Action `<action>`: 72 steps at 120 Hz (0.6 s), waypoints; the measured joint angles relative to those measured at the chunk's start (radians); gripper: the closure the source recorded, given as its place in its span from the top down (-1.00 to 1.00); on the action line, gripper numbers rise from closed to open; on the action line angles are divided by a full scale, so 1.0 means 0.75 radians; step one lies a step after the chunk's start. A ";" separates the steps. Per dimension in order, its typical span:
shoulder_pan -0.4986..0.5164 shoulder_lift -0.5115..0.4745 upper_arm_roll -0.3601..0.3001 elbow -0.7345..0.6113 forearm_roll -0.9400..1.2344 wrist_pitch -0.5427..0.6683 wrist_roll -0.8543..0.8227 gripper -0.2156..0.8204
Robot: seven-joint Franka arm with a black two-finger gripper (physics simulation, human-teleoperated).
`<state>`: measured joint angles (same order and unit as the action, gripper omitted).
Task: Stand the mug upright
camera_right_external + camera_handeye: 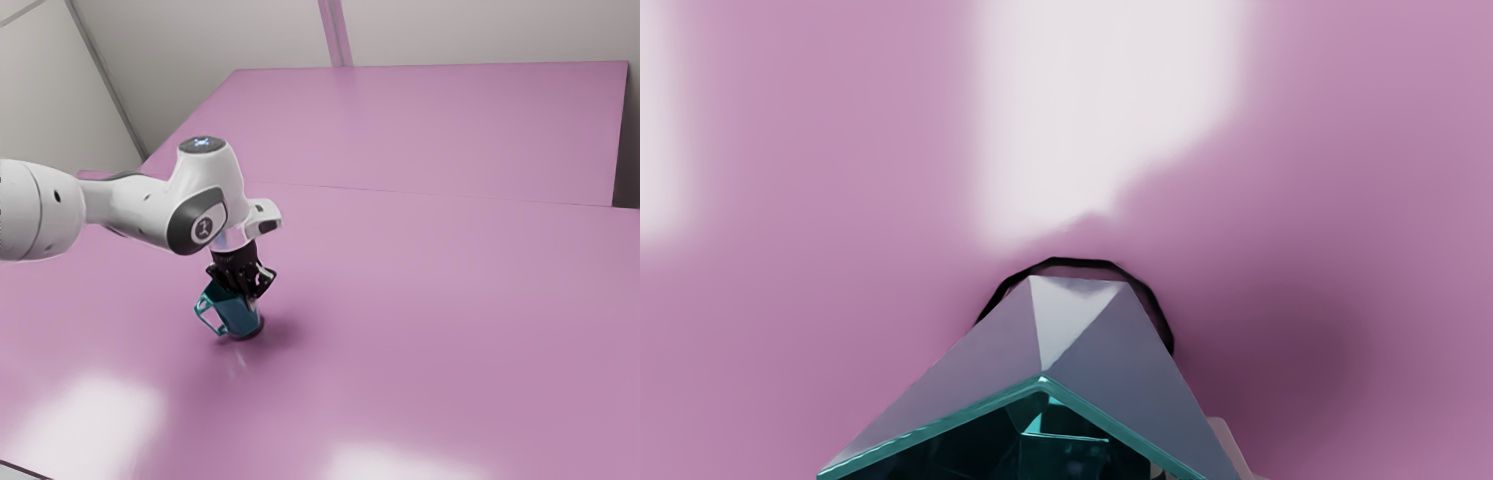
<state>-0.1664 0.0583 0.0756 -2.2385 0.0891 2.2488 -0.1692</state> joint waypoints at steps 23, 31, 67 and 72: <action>0.010 0.018 0.001 0.002 -0.006 0.026 -0.005 -0.66; 0.007 0.010 0.001 0.003 -0.008 0.028 -0.006 -0.36; 0.005 -0.092 -0.001 0.012 -0.010 0.007 -0.007 0.35; 0.005 -0.111 -0.001 0.017 -0.010 -0.001 -0.006 0.39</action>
<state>-0.1625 -0.0253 0.0752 -2.2260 0.0814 2.2483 -0.1738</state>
